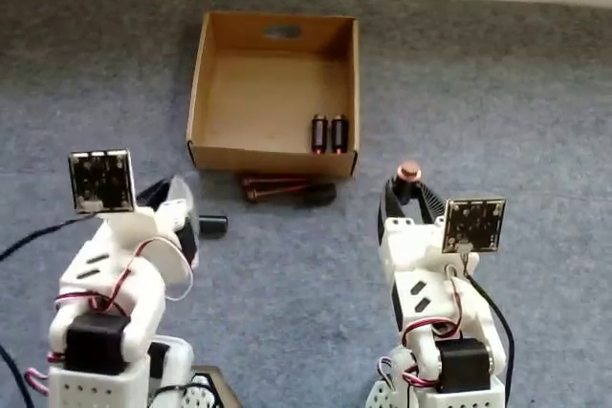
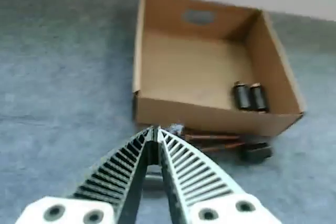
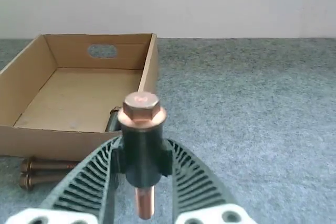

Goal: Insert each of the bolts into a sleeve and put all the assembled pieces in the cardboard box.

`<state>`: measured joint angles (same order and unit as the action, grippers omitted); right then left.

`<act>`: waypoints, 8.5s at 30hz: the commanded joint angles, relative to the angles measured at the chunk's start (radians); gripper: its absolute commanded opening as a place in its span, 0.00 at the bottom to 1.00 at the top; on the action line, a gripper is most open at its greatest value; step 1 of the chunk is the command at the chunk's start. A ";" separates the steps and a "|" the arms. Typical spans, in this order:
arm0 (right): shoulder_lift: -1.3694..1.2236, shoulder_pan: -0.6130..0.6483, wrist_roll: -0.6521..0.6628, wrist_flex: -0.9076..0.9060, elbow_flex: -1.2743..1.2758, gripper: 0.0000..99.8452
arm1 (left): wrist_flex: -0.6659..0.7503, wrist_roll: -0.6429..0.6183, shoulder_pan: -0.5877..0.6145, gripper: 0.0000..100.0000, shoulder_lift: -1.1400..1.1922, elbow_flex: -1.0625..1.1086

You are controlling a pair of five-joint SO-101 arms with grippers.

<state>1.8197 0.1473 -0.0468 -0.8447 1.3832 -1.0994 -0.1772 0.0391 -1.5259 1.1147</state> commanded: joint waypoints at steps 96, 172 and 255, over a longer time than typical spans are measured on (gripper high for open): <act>-2.545 0.237 -0.163 -0.116 -1.888 0.14 | 0.281 0.157 -0.022 0.04 0.035 0.437; -1.484 0.417 0.204 -0.392 -1.035 0.19 | 0.287 0.157 -0.022 0.04 0.035 0.446; -2.120 0.328 0.959 -0.392 -1.296 0.22 | 0.287 0.193 -0.022 0.04 0.035 0.447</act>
<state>-0.3038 0.4879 0.8615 -1.2206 0.0852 -0.8370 0.0100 0.0269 -1.4983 1.5673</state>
